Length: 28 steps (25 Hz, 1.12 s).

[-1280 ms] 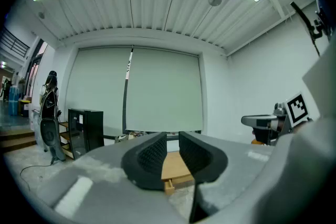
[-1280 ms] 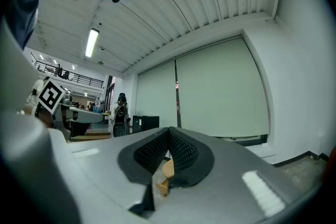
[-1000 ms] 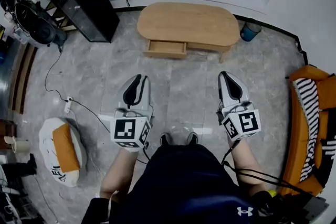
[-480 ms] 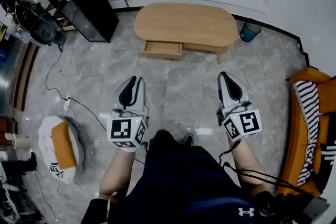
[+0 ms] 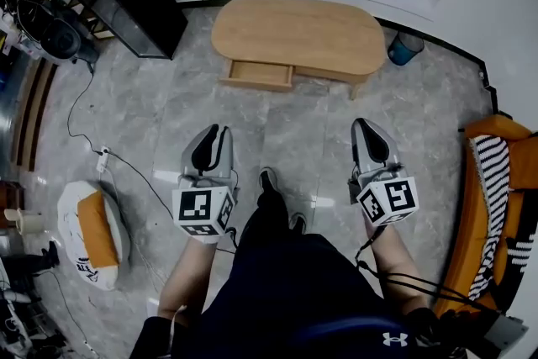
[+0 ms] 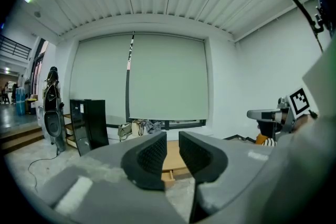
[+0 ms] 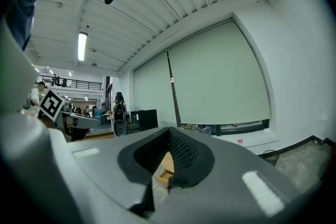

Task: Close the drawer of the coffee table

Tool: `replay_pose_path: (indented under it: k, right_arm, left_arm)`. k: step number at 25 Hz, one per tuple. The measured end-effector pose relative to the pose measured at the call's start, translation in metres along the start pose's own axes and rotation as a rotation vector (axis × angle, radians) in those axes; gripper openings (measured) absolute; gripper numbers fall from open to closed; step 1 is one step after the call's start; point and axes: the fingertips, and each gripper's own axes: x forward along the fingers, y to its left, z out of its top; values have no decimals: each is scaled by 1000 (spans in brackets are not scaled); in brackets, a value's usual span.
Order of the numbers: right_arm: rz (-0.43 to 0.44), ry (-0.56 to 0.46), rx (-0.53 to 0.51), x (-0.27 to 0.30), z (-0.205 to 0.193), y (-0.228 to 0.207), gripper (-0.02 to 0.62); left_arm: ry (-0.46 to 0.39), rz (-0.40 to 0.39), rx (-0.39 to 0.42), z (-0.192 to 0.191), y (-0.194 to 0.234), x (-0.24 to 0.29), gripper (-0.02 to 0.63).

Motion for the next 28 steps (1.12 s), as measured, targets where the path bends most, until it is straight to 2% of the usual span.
replay_pose_path:
  k: [6,12,16,28]
  right_arm:
    - [-31,24,-5,63,0,-11,2]
    - [-41,34,13,123,4,-7,2]
    - [-52,41,-2,156,6,-3,2]
    - [-43,88,-7,220,-2,1,2]
  left_arm:
    - [-8,-19,-7,8,41,57,80]
    - [-24,-36,-15,24,88,100,80]
    - [-16,-47,-30,23,114,122,80]
    - [28,-50,-72,7,156,163,80]
